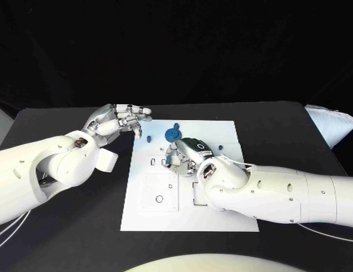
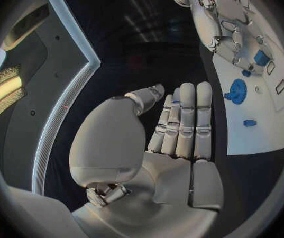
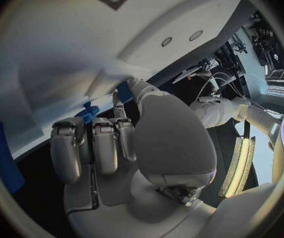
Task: Assemble the parts on the task board
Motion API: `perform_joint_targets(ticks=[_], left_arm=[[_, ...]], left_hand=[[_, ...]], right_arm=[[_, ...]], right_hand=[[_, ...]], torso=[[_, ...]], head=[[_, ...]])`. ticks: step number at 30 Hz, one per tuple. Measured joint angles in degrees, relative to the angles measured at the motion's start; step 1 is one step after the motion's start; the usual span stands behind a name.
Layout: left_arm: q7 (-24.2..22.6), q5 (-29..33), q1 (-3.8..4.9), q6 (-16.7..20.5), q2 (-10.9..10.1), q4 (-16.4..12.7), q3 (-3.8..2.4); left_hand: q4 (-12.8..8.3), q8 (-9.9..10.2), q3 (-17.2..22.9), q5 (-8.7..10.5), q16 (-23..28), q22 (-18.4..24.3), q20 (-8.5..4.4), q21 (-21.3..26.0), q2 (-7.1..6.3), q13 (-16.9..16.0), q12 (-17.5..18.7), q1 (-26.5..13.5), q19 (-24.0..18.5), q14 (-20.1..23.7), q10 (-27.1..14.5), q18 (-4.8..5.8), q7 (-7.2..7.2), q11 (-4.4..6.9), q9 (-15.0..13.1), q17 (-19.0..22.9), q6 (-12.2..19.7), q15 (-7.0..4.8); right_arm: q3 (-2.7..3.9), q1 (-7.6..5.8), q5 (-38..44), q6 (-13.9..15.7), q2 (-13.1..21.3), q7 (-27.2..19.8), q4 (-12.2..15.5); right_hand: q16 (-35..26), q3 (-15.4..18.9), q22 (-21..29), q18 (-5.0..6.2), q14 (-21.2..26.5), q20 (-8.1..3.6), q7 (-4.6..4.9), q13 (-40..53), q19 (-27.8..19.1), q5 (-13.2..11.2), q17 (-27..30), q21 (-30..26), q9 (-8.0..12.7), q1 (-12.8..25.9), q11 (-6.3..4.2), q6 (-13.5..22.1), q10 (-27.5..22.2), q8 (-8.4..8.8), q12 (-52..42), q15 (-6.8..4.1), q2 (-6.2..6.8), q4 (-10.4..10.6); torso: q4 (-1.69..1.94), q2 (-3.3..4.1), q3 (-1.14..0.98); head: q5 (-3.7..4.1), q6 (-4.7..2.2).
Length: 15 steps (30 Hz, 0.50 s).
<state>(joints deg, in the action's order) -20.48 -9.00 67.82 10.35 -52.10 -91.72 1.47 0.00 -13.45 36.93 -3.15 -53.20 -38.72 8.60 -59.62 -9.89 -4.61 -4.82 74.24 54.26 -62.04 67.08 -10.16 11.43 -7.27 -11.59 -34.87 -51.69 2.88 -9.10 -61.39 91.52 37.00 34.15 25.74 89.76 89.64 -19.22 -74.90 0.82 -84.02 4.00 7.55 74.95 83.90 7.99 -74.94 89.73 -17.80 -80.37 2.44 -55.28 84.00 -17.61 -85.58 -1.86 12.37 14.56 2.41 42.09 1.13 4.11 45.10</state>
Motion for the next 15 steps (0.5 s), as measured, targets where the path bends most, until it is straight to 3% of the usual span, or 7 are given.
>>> perform_joint_targets(ticks=[15], left_arm=[[0.05, -0.01, 0.00, -0.05, -0.02, 0.06, 0.00]], left_hand=[[0.00, 0.00, 0.00, 0.00, 0.00, -0.05, 0.00, 0.00, 0.00, -0.05, 0.00, 0.00, 0.00, 0.00, 0.00, 0.00, 0.00, 0.00, 0.01, 0.01, 0.00, 0.00]], right_arm=[[0.00, 0.00, 0.02, 0.00, -0.05, -0.18, -0.12]], right_hand=[[0.00, 1.28, -0.04, 0.01, 0.00, 0.64, 0.76, -0.01, 0.20, 0.00, 0.01, 0.00, 0.61, 0.76, 0.82, 1.99, 0.01, 0.89, 1.85, 0.84, 0.76, 0.78]], torso=[[-0.03, 0.02, -0.05]], head=[[0.04, 0.06]])
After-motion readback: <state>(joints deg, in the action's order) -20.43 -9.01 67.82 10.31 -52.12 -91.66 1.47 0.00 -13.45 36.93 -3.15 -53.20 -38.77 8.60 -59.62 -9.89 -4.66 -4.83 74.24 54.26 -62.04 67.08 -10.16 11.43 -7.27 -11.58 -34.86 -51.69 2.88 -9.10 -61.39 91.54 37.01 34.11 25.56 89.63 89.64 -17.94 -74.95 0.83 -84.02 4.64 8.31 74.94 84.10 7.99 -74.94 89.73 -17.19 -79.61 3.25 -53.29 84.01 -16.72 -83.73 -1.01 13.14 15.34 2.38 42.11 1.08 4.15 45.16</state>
